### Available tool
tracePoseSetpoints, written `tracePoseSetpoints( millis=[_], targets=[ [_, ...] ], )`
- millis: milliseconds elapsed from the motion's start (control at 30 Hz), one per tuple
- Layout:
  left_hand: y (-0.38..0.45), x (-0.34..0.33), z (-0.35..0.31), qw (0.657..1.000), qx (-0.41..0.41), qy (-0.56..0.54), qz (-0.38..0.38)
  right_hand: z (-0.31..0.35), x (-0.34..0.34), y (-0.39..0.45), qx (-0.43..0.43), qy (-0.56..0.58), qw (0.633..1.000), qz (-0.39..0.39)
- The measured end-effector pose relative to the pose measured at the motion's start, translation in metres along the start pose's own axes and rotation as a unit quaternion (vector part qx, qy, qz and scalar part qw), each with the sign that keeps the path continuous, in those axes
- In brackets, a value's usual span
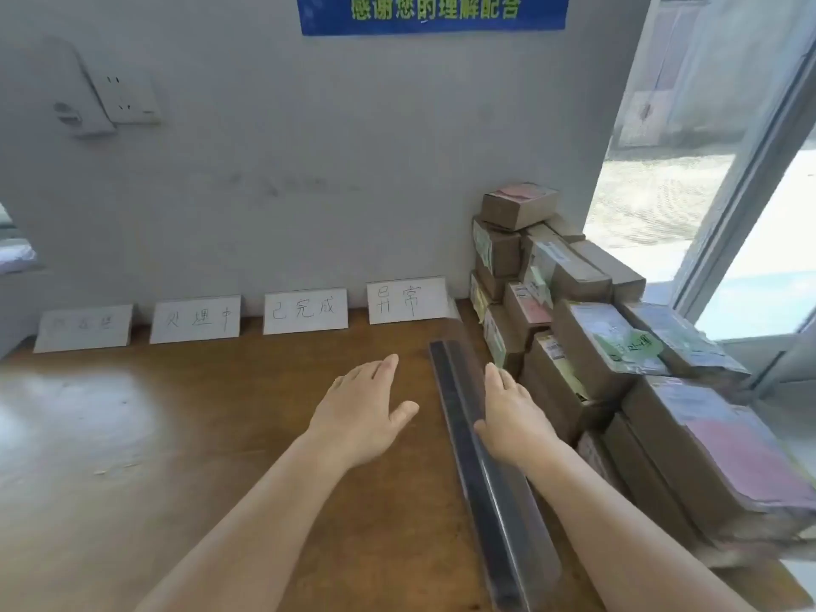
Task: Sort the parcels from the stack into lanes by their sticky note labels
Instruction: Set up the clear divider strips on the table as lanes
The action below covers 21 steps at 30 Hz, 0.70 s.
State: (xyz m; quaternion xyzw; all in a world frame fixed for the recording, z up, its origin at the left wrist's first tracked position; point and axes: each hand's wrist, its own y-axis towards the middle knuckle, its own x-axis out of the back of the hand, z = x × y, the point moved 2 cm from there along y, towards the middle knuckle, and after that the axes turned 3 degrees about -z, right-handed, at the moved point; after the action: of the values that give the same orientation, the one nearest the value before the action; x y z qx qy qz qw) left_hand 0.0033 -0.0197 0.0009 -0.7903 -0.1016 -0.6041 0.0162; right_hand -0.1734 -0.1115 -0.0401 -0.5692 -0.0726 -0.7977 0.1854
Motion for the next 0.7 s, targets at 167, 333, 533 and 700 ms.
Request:
tracePoseSetpoints(
  millis=[167, 333, 533, 700],
  targets=[
    [0.018, -0.024, 0.024, 0.998, 0.037, -0.012, 0.043, -0.005, -0.027, 0.020, -0.056, 0.030, 0.998, 0.026],
    [0.026, -0.032, 0.035, 0.999, 0.035, -0.021, 0.031, 0.013, -0.035, 0.025, -0.054, 0.088, 0.994, -0.037],
    [0.034, -0.044, 0.053, 0.998, 0.050, -0.038, 0.025, 0.051, -0.048, 0.043, -0.040, 0.190, 0.980, -0.049],
    [0.035, -0.058, 0.067, 0.997, 0.052, -0.058, 0.029, 0.068, -0.056, 0.044, -0.028, 0.282, 0.959, -0.006]
  ],
)
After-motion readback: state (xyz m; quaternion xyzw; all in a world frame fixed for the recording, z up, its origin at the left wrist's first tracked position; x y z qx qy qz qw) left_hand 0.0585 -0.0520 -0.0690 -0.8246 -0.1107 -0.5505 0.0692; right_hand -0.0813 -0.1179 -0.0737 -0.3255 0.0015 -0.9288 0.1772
